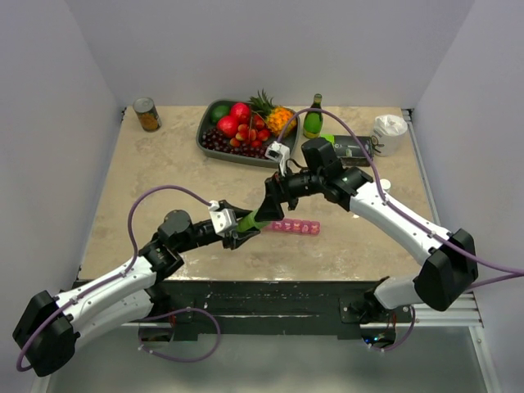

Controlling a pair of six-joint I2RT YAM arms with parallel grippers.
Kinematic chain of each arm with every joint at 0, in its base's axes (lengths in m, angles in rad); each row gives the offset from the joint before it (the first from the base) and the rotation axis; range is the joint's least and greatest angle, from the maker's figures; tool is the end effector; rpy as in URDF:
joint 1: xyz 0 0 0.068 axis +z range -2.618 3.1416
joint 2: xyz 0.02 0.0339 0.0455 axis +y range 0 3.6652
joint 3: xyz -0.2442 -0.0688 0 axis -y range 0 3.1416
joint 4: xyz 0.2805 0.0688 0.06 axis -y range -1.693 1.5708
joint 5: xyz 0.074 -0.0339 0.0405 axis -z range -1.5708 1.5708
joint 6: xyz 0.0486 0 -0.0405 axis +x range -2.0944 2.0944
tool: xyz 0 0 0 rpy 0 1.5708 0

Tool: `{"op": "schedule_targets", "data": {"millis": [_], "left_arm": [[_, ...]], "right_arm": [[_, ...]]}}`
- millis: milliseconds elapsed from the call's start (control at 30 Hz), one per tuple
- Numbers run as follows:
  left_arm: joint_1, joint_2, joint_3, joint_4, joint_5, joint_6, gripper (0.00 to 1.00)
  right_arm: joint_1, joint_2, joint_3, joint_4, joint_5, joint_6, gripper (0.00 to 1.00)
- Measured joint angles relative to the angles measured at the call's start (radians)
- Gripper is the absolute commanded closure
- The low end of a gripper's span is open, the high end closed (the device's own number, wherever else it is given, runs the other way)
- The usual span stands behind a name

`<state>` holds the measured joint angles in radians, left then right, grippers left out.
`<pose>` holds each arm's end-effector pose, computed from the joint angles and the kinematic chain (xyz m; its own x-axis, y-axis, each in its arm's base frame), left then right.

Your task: Sort the pills into containers

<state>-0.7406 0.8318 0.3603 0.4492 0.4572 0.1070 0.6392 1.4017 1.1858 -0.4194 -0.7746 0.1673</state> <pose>0.1702 -0.1847 0.2174 0.0831 0.0539 -0.9951 0.9276 0.3608 0.0970 0.2632 0.2380 0.2882 -0.6158 -0.3095 -0.7245 -0.7866 0.2934 0.5433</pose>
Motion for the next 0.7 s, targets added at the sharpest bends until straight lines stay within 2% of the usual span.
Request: {"op": "schedule_targets", "data": {"millis": [100, 200, 300, 533, 567, 700], "left_arm": [[0.0, 0.0, 0.0, 0.0, -0.011, -0.001, 1.0], [0.0, 0.0, 0.0, 0.0, -0.024, -0.001, 1.0], [0.0, 0.0, 0.0, -0.001, -0.04, -0.001, 1.0], [0.0, -0.011, 0.0, -0.008, -0.063, 0.0, 1.0], [0.0, -0.011, 0.0, -0.011, -0.065, 0.001, 1.0], [0.0, -0.013, 0.0, -0.024, -0.065, 0.003, 1.0]], "right_arm": [[0.016, 0.0, 0.0, 0.023, 0.006, 0.039, 0.2], [0.027, 0.0, -0.001, 0.029, 0.006, 0.056, 0.23], [0.034, 0.0, -0.001, 0.03, 0.006, 0.058, 0.32], [0.04, 0.006, 0.0, 0.029, 0.021, 0.042, 0.69], [0.041, 0.012, 0.003, 0.027, 0.018, 0.038, 0.79], [0.042, 0.035, 0.025, 0.008, 0.001, -0.002, 0.92]]}}
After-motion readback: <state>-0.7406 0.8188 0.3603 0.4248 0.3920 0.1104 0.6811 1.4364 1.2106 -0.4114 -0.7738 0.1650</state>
